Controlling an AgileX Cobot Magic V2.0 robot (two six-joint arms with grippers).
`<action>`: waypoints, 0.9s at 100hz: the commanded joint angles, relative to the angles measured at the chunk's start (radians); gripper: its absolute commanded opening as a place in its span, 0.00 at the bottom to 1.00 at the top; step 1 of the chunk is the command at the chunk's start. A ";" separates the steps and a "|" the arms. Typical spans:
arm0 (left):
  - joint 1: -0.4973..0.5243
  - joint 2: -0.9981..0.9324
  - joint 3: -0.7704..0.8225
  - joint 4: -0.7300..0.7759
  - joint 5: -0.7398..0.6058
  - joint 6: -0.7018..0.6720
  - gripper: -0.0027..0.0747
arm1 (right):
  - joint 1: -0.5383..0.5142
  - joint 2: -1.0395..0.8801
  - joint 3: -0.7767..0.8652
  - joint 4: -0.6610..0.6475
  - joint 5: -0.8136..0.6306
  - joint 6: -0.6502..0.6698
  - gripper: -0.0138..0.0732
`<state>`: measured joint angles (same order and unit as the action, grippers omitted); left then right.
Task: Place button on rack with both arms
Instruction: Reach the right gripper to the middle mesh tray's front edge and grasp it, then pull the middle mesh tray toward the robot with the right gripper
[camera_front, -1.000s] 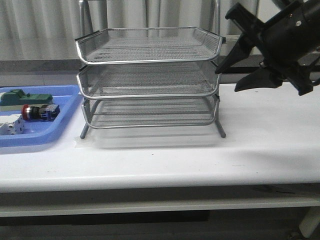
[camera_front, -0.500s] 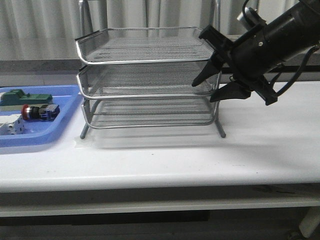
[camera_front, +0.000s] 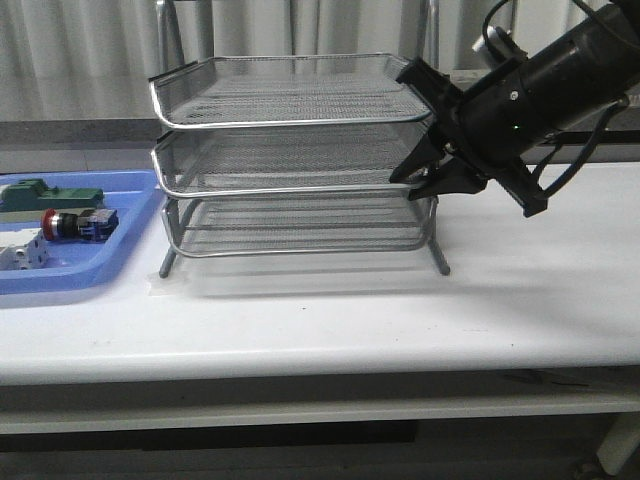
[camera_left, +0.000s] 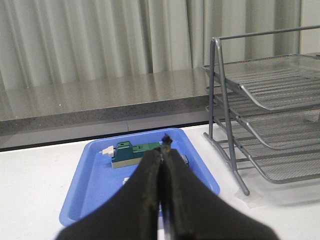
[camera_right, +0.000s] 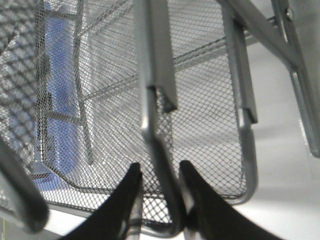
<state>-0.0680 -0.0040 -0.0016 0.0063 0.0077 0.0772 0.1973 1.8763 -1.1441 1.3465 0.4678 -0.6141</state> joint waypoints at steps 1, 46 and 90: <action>-0.001 -0.032 0.053 -0.006 -0.082 -0.010 0.01 | 0.002 -0.048 -0.031 0.004 0.025 -0.022 0.24; -0.001 -0.032 0.053 -0.006 -0.082 -0.010 0.01 | 0.004 -0.052 0.076 -0.033 0.125 -0.060 0.24; -0.001 -0.032 0.053 -0.006 -0.082 -0.010 0.01 | 0.005 -0.223 0.318 -0.035 0.090 -0.121 0.24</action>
<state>-0.0680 -0.0040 -0.0016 0.0063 0.0077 0.0772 0.1957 1.7241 -0.8719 1.3842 0.5434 -0.6860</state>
